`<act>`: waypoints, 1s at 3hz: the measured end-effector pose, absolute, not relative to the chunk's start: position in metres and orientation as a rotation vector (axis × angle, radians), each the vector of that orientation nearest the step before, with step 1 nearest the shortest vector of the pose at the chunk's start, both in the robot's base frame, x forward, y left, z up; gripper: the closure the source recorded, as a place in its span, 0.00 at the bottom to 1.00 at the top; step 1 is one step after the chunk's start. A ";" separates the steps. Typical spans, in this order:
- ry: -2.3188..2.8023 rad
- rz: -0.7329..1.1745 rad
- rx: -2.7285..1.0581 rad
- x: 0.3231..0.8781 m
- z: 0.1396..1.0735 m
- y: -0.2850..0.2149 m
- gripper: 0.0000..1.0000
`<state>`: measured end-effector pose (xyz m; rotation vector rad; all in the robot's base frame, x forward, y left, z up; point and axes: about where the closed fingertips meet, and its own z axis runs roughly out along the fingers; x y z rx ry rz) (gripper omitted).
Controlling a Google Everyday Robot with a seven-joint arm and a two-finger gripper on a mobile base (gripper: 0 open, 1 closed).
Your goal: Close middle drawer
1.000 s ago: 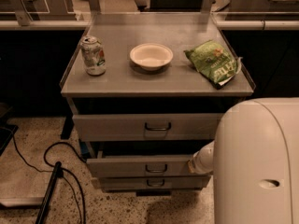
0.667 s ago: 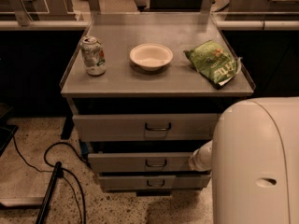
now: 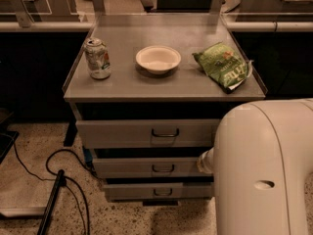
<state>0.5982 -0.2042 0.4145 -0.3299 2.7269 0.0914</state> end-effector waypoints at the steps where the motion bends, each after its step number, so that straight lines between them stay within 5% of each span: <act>1: 2.727 0.091 -0.330 0.597 0.414 -0.205 1.00; 3: 2.827 0.086 -0.223 0.554 0.457 -0.275 1.00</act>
Offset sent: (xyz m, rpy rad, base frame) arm -0.1418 -0.1976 0.0773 -0.1220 0.4234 -0.1169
